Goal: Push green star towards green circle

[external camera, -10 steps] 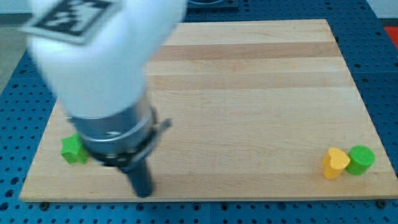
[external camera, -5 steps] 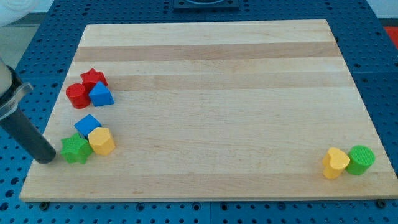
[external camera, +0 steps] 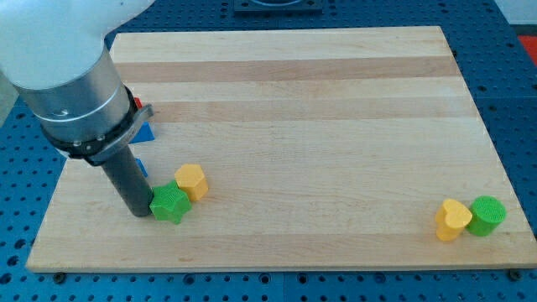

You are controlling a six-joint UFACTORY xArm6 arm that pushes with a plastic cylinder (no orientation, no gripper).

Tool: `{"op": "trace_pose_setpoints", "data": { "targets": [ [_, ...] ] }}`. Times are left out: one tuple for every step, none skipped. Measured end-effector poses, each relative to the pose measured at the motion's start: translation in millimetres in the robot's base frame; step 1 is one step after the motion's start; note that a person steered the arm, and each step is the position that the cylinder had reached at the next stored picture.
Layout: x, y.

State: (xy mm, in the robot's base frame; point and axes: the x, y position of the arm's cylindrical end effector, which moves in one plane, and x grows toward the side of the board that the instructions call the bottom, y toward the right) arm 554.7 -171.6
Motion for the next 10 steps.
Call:
{"op": "trace_pose_setpoints", "data": {
  "targets": [
    [1,14],
    [0,38],
    [-1,77],
    [-12,102],
    [-23,138],
    [-32,171],
    [-45,190],
    [-49,213],
    [-48,237],
    [-32,244]
  ]
}}
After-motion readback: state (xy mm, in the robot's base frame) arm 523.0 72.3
